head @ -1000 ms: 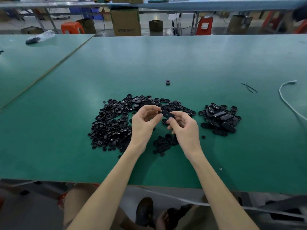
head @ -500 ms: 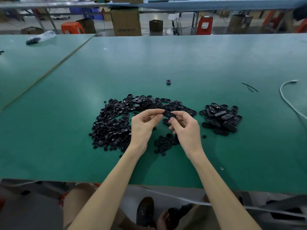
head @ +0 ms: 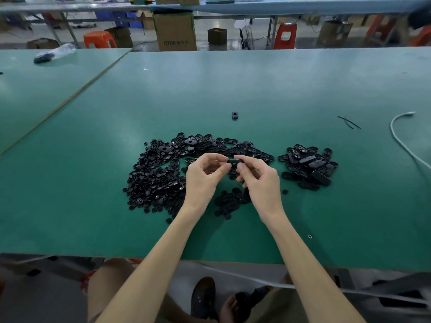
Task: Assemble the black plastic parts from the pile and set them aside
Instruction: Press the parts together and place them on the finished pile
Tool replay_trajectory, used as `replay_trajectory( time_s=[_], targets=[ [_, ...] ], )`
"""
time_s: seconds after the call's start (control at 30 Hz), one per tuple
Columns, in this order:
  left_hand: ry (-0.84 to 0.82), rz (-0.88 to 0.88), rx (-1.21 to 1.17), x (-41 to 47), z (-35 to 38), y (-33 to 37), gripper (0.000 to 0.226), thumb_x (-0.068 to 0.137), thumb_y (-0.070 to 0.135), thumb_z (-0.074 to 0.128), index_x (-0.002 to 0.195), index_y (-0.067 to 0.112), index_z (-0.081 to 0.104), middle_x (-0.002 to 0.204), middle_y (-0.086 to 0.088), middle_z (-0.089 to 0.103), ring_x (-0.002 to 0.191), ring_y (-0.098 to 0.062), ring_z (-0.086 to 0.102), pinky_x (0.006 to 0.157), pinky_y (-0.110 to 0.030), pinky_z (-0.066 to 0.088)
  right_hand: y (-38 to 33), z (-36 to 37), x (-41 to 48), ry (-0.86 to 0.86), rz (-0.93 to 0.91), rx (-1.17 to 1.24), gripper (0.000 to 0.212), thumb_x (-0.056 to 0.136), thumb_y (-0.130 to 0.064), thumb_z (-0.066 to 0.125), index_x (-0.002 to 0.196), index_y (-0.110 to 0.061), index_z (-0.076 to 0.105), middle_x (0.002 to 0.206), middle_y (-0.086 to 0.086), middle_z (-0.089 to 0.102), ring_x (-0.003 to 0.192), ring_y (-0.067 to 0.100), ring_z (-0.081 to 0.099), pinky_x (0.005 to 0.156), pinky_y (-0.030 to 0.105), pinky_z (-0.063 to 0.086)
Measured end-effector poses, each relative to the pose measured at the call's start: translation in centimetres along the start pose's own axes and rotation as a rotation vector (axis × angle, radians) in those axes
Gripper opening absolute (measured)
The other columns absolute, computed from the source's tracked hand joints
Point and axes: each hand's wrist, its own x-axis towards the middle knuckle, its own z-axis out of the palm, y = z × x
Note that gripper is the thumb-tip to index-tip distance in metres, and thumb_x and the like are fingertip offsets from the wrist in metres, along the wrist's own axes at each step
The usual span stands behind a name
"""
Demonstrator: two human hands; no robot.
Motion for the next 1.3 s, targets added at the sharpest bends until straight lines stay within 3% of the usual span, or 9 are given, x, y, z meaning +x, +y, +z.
replay_trajectory(
  time_s=[0.17,0.37,0.53,0.63,0.83,0.93,1.1,1.2,1.3],
  targets=[
    [0.023,0.008,0.082,-0.1,0.1,0.3,0.011,0.090,0.012,0.079,0.099,0.017,0.074,0.092,0.001,0.075,0.085,-0.015,0.069,0.083,-0.032,0.057,0.0,0.2,0.0,-0.012,0.009,0.009,0.019,0.101,-0.008,0.066,0.114,-0.017,0.077,0.094,-0.002,0.078,0.069,0.008,0.070,0.066,0.020,0.051],
    [0.015,0.075,0.319,-0.3,0.5,1.0,0.014,0.086,0.014,0.083,0.093,0.018,0.071,0.095,0.001,0.065,0.080,-0.006,0.057,0.079,-0.018,0.046,-0.1,-0.1,0.0,0.159,0.014,0.066,0.018,0.104,-0.013,0.061,0.111,-0.024,0.073,0.085,-0.012,0.074,0.068,0.007,0.066,0.060,0.025,0.055],
    [-0.089,0.053,0.639,-0.7,1.0,0.8,0.020,0.083,0.027,0.085,0.097,0.015,0.078,0.103,0.000,0.051,0.108,-0.015,0.042,0.100,-0.026,0.035,-0.1,-0.1,-0.1,0.181,0.030,0.070,0.016,0.104,-0.014,0.060,0.111,-0.023,0.072,0.089,-0.005,0.074,0.068,0.007,0.066,0.060,0.026,0.054],
    [-0.079,0.054,0.685,-0.6,1.1,0.8,0.020,0.084,0.030,0.083,0.097,0.016,0.078,0.104,0.000,0.051,0.111,-0.017,0.041,0.103,-0.031,0.034,-0.1,0.0,0.0,0.170,0.037,0.059,0.016,0.104,-0.014,0.060,0.112,-0.022,0.072,0.089,-0.004,0.074,0.068,0.006,0.066,0.061,0.027,0.055],
    [-0.082,0.048,0.742,-0.5,1.2,0.5,0.015,0.087,0.034,0.080,0.092,0.026,0.068,0.108,0.007,0.050,0.111,-0.010,0.039,0.089,-0.025,0.016,-0.1,0.0,0.0,0.159,0.035,0.042,0.016,0.104,-0.013,0.060,0.112,-0.021,0.072,0.087,-0.005,0.073,0.067,0.005,0.066,0.060,0.027,0.055],
    [-0.053,0.069,0.787,-0.5,1.4,0.4,0.011,0.092,0.031,0.076,0.092,0.027,0.066,0.104,0.011,0.053,0.107,-0.011,0.042,0.084,-0.029,0.015,-0.1,0.1,0.0,0.153,0.039,0.039,0.017,0.103,-0.013,0.061,0.111,-0.023,0.072,0.087,-0.005,0.074,0.067,0.005,0.066,0.061,0.028,0.055],
    [-0.049,0.102,0.678,-0.7,1.3,0.5,0.015,0.095,0.023,0.073,0.089,0.027,0.059,0.082,0.020,0.056,0.088,-0.006,0.045,0.084,-0.026,0.022,-0.2,0.0,0.0,0.144,0.039,0.028,0.016,0.103,-0.013,0.061,0.112,-0.022,0.073,0.087,-0.008,0.074,0.067,0.005,0.067,0.061,0.025,0.054],
    [-0.032,0.100,0.451,-0.8,1.1,0.8,0.016,0.092,0.015,0.076,0.088,0.020,0.061,0.083,0.014,0.064,0.085,-0.003,0.057,0.083,-0.011,0.037,-0.2,0.0,-0.1,0.136,0.039,0.025,0.017,0.103,-0.013,0.061,0.110,-0.023,0.073,0.086,-0.010,0.075,0.067,0.005,0.067,0.063,0.026,0.055],
    [0.022,0.082,0.255,-0.7,0.6,1.2,0.015,0.090,0.010,0.079,0.089,0.014,0.065,0.085,0.007,0.069,0.080,-0.002,0.063,0.077,-0.014,0.047,-0.3,0.0,-0.2,0.115,0.024,0.004,0.019,0.103,-0.013,0.062,0.109,-0.026,0.074,0.086,-0.012,0.075,0.068,0.005,0.068,0.066,0.027,0.056]
  ],
)
